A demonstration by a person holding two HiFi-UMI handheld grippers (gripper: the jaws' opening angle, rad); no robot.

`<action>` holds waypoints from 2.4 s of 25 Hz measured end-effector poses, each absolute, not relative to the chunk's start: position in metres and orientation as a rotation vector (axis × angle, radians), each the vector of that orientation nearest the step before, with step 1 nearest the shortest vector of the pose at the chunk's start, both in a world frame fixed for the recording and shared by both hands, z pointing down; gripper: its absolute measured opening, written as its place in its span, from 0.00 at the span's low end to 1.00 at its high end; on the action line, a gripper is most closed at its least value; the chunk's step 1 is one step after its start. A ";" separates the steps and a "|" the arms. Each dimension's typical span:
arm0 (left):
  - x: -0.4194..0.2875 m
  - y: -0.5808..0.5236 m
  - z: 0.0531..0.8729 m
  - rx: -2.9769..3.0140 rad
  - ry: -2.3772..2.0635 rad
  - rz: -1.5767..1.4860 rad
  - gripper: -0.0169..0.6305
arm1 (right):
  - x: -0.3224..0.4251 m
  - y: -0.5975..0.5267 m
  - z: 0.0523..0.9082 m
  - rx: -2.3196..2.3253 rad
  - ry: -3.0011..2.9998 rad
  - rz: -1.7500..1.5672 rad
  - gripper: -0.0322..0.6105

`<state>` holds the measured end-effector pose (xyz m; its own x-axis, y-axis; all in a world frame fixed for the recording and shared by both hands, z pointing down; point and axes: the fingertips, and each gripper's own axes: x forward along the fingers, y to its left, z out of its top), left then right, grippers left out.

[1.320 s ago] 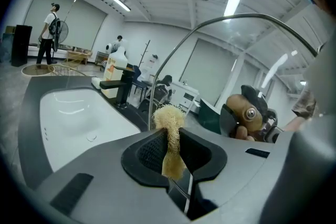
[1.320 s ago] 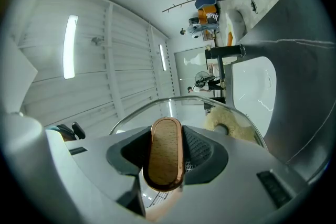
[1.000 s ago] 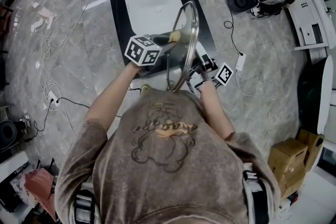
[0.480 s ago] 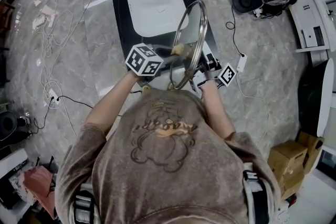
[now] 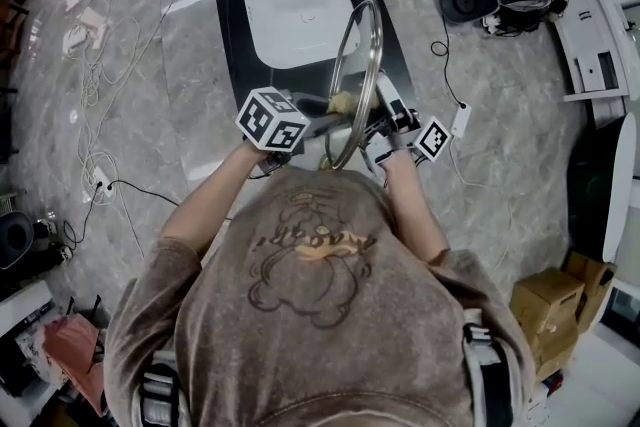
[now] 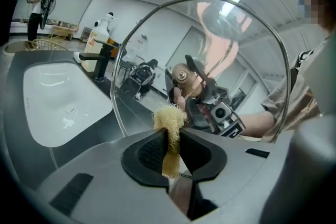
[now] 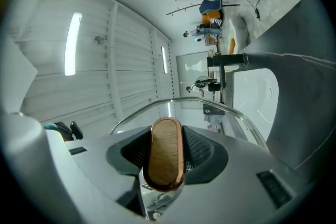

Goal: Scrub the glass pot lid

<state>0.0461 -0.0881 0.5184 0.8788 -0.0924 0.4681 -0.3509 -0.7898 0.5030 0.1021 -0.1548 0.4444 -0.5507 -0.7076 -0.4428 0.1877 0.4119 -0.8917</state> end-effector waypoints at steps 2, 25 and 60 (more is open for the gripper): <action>0.047 -0.080 0.514 2.431 -0.287 0.566 0.14 | 0.106 -0.156 0.445 -0.458 1.769 -1.266 0.32; 0.058 -0.055 0.401 2.248 -0.027 0.184 0.14 | 0.121 -0.155 0.468 -0.562 1.776 -1.272 0.32; -0.044 -0.132 0.392 2.193 -0.473 -0.231 0.14 | 0.161 -0.144 0.464 -0.870 1.984 -1.190 0.32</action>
